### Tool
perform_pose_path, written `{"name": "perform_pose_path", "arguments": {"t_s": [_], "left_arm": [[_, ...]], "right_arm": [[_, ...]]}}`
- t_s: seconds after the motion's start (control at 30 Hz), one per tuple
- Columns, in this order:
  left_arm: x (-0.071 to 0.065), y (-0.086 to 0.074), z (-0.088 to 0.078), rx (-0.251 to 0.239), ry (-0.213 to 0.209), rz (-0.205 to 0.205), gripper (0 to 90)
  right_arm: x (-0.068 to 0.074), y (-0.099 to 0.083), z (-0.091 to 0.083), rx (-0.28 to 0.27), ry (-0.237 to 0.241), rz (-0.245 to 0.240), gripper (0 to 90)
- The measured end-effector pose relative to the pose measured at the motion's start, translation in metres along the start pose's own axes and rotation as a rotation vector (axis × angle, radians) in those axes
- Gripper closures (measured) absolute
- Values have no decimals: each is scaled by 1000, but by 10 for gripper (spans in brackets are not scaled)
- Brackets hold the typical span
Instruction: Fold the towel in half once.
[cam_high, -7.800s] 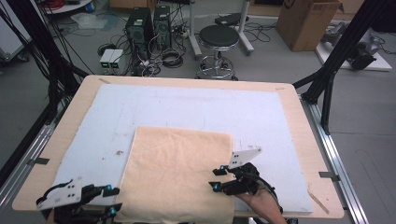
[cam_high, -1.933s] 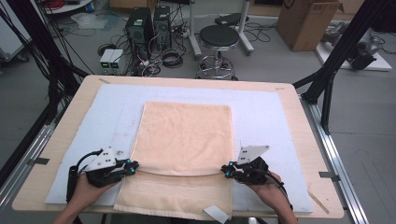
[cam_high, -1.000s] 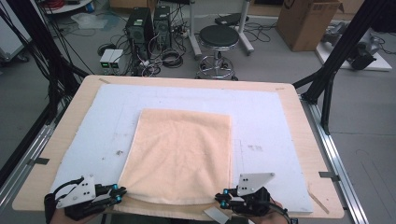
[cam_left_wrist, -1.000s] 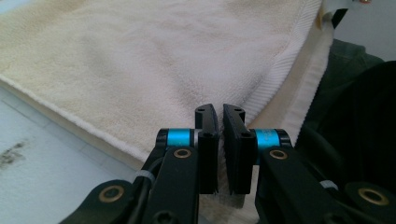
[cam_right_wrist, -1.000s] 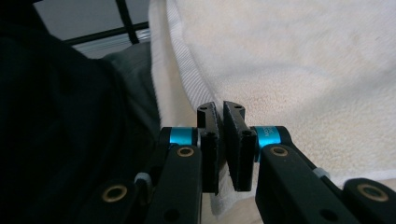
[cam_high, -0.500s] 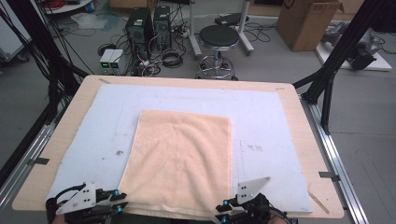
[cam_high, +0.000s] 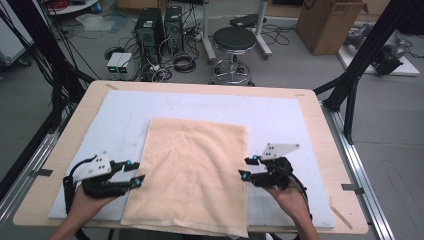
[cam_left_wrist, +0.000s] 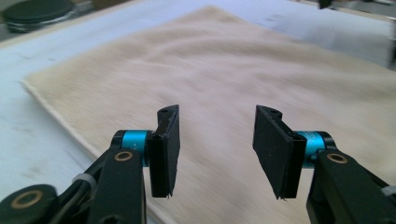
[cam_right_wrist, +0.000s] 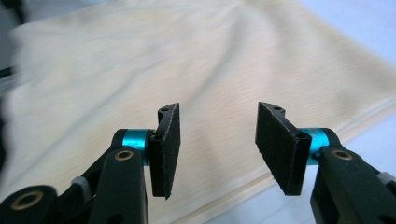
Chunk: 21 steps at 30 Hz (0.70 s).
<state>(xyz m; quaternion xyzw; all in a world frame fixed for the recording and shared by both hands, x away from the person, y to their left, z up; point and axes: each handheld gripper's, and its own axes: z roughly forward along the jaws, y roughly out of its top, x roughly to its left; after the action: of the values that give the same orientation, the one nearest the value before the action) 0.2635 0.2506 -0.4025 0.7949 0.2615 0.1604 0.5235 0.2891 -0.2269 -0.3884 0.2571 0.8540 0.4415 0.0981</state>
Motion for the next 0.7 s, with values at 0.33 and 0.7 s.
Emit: {"name": "perform_pose_path", "arguments": {"t_s": [0.33,0.7], "left_arm": [[80,20,82,-1,199,-129,577],[138,26,128,156,330,-238,535]], "right_arm": [[-85,20,45,3,-154,123,494],[-146,19,74,31,-162,240,489]]}}
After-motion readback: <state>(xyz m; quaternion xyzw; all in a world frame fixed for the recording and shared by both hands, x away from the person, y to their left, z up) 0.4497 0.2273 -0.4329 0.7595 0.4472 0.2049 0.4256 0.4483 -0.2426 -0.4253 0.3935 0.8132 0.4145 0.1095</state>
